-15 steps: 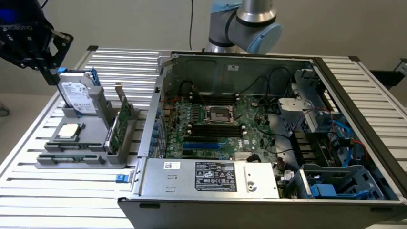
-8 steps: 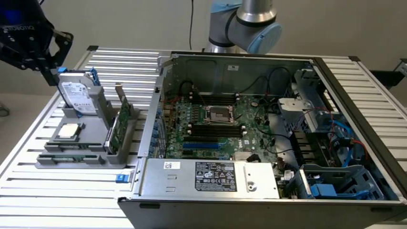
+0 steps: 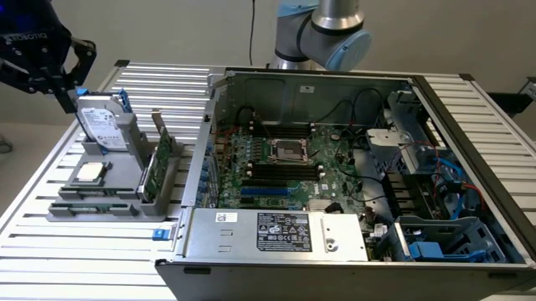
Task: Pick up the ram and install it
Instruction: 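Pick up the ram and move it above insertion slot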
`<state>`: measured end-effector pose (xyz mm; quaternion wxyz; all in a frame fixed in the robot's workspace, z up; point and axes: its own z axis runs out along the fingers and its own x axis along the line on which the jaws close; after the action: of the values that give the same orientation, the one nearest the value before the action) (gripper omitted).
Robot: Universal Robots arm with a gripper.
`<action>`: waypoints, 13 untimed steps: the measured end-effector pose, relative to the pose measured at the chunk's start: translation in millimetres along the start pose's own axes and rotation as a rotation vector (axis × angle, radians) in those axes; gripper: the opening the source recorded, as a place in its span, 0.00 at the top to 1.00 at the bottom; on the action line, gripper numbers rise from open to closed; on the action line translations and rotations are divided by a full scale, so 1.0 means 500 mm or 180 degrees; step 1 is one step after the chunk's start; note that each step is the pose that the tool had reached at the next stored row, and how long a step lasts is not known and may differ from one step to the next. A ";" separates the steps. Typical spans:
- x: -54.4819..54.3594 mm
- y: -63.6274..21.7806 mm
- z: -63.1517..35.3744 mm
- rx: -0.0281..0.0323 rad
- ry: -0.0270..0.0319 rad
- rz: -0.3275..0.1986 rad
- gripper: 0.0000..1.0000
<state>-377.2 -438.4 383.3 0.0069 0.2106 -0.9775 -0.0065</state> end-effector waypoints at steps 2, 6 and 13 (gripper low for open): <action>0.000 0.000 0.000 0.0001 0.0002 -0.0115 0.89; 0.000 0.000 0.000 0.0004 0.0005 -0.0346 0.89; 0.000 0.000 0.002 0.0008 0.0012 -0.0753 0.89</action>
<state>-377.2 -438.4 382.5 0.0076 0.3245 -0.9458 -0.0056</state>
